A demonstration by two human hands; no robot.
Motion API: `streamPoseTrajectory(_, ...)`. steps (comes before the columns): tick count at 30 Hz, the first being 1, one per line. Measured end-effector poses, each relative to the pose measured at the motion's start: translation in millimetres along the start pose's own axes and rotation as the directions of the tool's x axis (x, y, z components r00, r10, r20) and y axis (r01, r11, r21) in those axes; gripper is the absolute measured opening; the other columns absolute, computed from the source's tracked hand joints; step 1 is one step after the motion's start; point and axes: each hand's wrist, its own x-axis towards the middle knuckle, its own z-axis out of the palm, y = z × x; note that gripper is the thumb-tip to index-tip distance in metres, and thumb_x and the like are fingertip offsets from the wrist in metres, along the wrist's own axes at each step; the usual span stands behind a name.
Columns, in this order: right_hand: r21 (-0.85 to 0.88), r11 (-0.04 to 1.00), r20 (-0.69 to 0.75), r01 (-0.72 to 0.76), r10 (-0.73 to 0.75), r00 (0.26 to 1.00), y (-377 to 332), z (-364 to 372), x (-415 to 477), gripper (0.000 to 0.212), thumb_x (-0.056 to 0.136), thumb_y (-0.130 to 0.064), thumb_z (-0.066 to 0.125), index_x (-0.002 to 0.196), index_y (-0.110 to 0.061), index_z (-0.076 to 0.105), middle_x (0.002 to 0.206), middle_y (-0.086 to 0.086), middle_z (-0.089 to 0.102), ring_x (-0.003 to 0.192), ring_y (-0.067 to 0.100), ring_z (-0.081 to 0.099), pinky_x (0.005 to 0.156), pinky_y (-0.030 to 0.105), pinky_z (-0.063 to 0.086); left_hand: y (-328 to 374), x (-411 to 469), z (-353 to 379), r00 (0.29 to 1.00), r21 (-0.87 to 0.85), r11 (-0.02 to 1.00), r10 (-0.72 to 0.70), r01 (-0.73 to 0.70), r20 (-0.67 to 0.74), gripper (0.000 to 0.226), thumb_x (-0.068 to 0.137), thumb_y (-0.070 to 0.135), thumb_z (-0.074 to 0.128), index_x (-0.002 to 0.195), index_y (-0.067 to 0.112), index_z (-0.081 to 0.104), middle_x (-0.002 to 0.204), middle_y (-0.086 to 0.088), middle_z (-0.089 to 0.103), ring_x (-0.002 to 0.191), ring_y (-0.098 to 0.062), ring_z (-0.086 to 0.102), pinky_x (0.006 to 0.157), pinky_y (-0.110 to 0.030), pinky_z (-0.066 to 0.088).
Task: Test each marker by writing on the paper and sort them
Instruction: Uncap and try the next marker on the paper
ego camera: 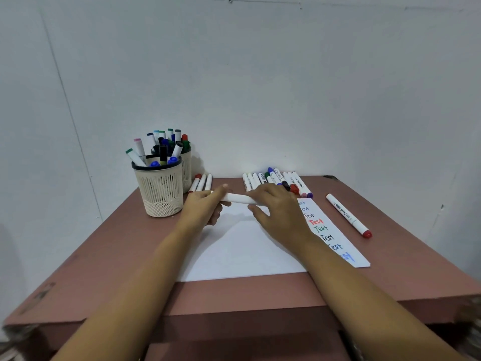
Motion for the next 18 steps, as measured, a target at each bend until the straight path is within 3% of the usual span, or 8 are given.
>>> streamPoseTrajectory(3, 0.043, 0.999, 0.011, 0.001, -0.002, 1.0, -1, -1, 1, 0.026, 0.08, -0.017, 0.061, 0.102, -0.007, 0.072, 0.089, 0.007, 0.068, 0.082, 0.03, 0.064, 0.069, 0.039, 0.051, -1, -1, 0, 0.996, 0.122, 0.989, 0.088, -0.085, -0.018, 0.052, 0.088, 0.055, 0.052, 0.064, 0.011, 0.062, 0.051, -0.002, 0.054, 0.046, -0.015, 0.047, 0.051, -0.026, 0.037)
streamPoseTrajectory(4, 0.039, 0.999, 0.005, -0.011, 0.011, 1.0, -1, -1, 0, 0.025, 0.08, -0.015, 0.061, 0.101, -0.006, 0.072, 0.089, 0.008, 0.068, 0.081, 0.032, 0.063, 0.069, 0.039, 0.051, -3, 0, -1, 0.986, 0.258, 0.955, 0.163, -0.146, -0.044, 0.057, 0.087, 0.064, 0.046, 0.067, 0.012, 0.061, 0.067, -0.005, 0.065, 0.061, -0.019, 0.059, 0.06, -0.031, 0.045)
streamPoseTrajectory(6, 0.01, 0.998, -0.014, -0.059, 0.06, 0.998, 0, -3, -1, 0.024, 0.081, -0.014, 0.061, 0.101, -0.004, 0.071, 0.09, 0.011, 0.067, 0.083, 0.035, 0.062, 0.069, 0.041, 0.051, -11, 3, -4, 0.946, 0.617, 0.762, 0.312, -0.197, -0.084, 0.06, 0.088, 0.069, 0.033, 0.09, 0.018, 0.064, 0.102, -0.003, 0.068, 0.099, -0.023, 0.061, 0.08, -0.037, 0.047)
streamPoseTrajectory(9, -0.033, 0.969, -0.008, -0.244, 0.244, 0.97, 4, -7, 1, 0.024, 0.091, -0.013, 0.059, 0.112, -0.004, 0.067, 0.103, 0.014, 0.062, 0.095, 0.033, 0.057, 0.077, 0.04, 0.047, -20, 4, -9, 0.905, 0.853, 0.48, 0.425, -0.205, -0.022, 0.063, 0.09, 0.062, 0.027, 0.117, 0.015, 0.06, 0.113, -0.006, 0.063, 0.107, -0.027, 0.056, 0.082, -0.038, 0.043)
streamPoseTrajectory(11, -0.056, 0.922, 0.024, -0.383, 0.385, 0.923, 8, -11, 5, 0.025, 0.095, -0.017, 0.055, 0.116, -0.007, 0.065, 0.107, 0.012, 0.058, 0.097, 0.027, 0.055, 0.073, 0.032, 0.041, -26, 6, -9, 0.93, 0.903, 0.369, 0.36, -0.22, 0.079, 0.056, 0.093, 0.055, 0.031, 0.132, 0.019, 0.051, 0.134, -0.005, 0.051, 0.126, -0.024, 0.044, 0.098, -0.042, 0.037)
streamPoseTrajectory(13, -0.055, 0.872, 0.024, -0.487, 0.489, 0.872, 16, -20, 7, 0.025, 0.095, -0.019, 0.054, 0.113, -0.008, 0.066, 0.106, 0.012, 0.06, 0.091, 0.025, 0.056, 0.067, 0.028, 0.035, -30, 6, -8, 0.97, 0.921, 0.319, 0.162, -0.223, 0.178, 0.052, 0.097, 0.05, 0.033, 0.143, 0.027, 0.034, 0.151, 0.001, 0.031, 0.14, -0.018, 0.024, 0.113, -0.047, 0.02)
streamPoseTrajectory(15, -0.066, 0.83, 0.012, -0.553, 0.555, 0.832, 29, -34, 5, 0.023, 0.094, -0.019, 0.055, 0.109, -0.007, 0.068, 0.099, 0.012, 0.063, 0.083, 0.025, 0.058, 0.063, 0.028, 0.037, -30, 6, -9, 0.971, 0.927, 0.302, -0.014, -0.222, 0.237, 0.053, 0.098, 0.05, 0.029, 0.147, 0.031, 0.026, 0.158, 0.002, 0.015, 0.145, -0.016, 0.008, 0.117, -0.048, 0.007)
streamPoseTrajectory(18, -0.104, 0.776, -0.011, -0.622, 0.625, 0.781, 51, -63, -3, 0.021, 0.093, -0.019, 0.057, 0.104, -0.006, 0.07, 0.086, 0.006, 0.063, 0.065, 0.017, 0.053, 0.054, 0.027, 0.038, -26, 5, -8, 0.956, 0.929, 0.284, -0.098, -0.239, 0.276, 0.053, 0.098, 0.05, 0.027, 0.147, 0.031, 0.027, 0.158, -0.001, 0.013, 0.146, -0.017, 0.007, 0.117, -0.046, 0.008)
